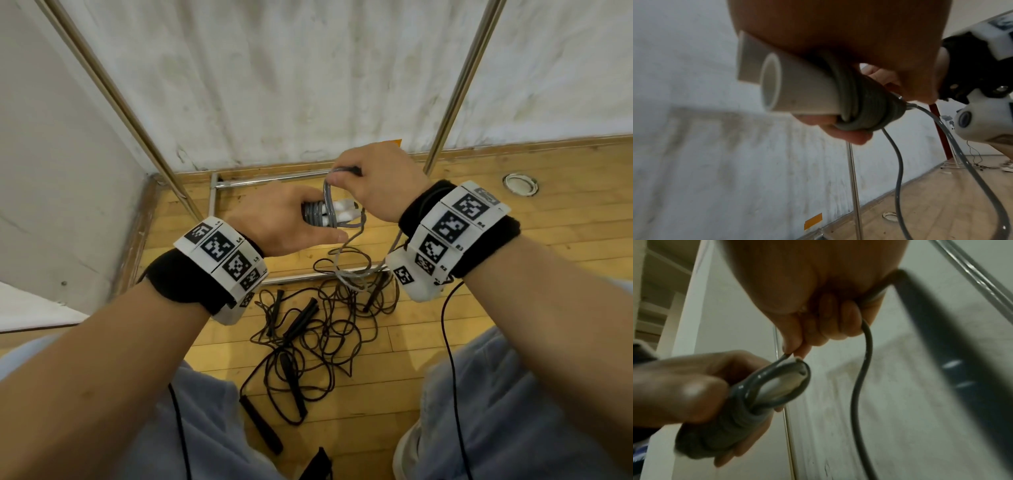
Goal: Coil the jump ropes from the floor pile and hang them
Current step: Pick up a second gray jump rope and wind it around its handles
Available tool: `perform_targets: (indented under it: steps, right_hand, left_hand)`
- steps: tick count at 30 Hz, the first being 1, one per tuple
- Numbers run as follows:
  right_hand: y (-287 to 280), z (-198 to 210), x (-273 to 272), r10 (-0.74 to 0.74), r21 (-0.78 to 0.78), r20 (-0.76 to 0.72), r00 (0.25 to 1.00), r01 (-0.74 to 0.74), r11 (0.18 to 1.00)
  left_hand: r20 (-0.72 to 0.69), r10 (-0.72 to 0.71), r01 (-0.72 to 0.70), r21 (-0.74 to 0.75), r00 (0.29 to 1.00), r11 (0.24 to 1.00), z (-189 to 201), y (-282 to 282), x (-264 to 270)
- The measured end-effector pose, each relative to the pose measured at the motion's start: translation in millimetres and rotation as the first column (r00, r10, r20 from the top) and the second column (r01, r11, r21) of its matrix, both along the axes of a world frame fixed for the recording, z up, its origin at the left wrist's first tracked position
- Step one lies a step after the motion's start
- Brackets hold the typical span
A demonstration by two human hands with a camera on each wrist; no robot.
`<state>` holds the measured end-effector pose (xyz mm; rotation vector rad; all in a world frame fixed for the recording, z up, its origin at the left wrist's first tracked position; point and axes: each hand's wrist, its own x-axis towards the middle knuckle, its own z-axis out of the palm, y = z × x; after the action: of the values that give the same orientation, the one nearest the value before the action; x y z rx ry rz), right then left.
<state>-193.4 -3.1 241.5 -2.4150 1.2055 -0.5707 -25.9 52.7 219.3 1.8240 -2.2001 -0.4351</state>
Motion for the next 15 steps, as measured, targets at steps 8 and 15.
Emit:
perform_targets:
  steps: [8,15]
  right_hand:
    - [-10.3,3.1,-4.9,-0.072,0.238,0.258,0.964,0.009,0.971]
    - [-12.0,-7.3,-3.1,-0.226,0.49,0.528,0.818,-0.076,0.868]
  left_hand:
    - [-0.028,-0.006,0.004,-0.072,1.0,0.997,3.1,8.2,-4.4]
    - [-0.43,0.048,-0.094,-0.086,0.902,0.992,19.2,8.2,0.2]
